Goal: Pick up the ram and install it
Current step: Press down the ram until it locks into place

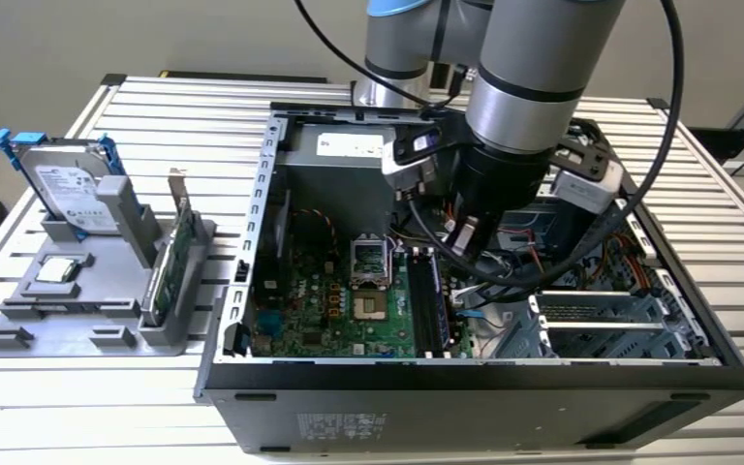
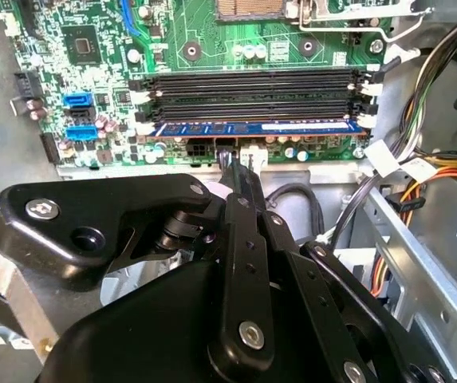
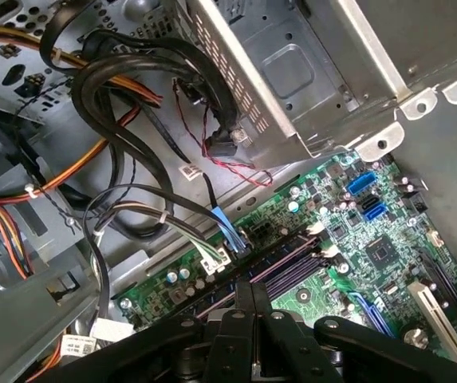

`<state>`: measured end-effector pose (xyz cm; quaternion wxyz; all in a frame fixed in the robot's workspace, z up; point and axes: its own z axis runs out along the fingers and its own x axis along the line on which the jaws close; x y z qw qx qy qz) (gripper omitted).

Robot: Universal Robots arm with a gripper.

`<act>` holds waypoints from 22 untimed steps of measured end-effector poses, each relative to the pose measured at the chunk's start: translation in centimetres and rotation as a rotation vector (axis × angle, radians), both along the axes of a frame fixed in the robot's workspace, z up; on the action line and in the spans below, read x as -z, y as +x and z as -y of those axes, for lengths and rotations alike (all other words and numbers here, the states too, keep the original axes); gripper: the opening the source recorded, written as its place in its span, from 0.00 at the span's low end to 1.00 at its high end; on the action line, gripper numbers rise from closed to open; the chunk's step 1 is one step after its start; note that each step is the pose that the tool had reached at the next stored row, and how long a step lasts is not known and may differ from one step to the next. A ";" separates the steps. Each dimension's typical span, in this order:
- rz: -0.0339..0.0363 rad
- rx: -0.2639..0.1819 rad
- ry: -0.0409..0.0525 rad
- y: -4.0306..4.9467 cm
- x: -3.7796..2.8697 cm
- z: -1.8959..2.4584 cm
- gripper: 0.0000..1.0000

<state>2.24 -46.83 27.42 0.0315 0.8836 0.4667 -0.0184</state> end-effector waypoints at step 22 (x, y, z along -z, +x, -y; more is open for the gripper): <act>0.0000 -0.171 0.0000 -0.12 0.00 0.00 0.00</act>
